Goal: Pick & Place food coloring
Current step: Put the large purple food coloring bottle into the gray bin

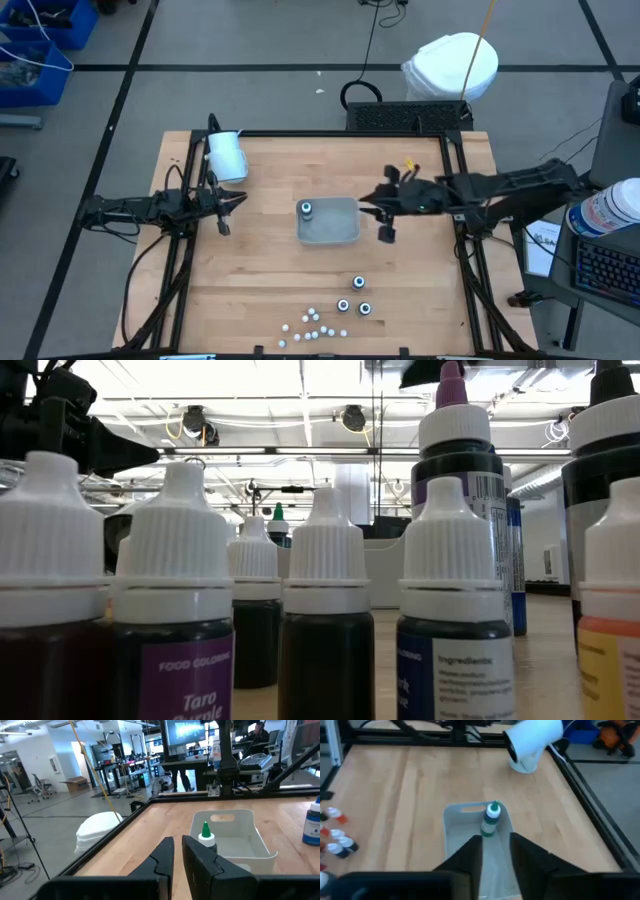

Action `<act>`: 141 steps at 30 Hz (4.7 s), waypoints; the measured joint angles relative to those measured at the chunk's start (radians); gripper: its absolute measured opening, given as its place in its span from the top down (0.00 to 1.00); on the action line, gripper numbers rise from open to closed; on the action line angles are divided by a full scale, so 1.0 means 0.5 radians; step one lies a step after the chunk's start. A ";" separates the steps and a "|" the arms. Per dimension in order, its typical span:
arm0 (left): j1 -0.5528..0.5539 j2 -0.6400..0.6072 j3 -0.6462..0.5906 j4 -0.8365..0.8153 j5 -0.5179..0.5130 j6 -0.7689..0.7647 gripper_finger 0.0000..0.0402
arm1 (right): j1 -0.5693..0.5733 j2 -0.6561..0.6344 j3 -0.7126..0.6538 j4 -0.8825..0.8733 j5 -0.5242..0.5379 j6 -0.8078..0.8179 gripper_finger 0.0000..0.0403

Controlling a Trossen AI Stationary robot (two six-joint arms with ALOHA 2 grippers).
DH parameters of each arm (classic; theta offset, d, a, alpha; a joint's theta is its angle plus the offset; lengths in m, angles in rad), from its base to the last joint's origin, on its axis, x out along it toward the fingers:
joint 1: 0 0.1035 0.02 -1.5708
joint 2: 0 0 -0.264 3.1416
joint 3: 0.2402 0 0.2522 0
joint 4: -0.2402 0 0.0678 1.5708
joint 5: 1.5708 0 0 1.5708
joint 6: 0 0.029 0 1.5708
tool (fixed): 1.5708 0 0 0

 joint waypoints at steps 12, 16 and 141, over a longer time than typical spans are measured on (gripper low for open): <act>0.000 0.000 -0.004 0.030 -0.006 0.096 0.88 | -0.085 -0.581 -1.278 1.195 -0.098 -0.116 0.98; 0.000 0.000 -0.004 0.051 -0.007 0.149 0.88 | -0.163 -0.775 -1.467 1.362 -0.403 -0.177 1.00; -0.921 4.116 2.715 0.097 0.046 -0.989 0.31 | -0.399 -1.357 -2.170 2.012 -0.889 -0.212 1.00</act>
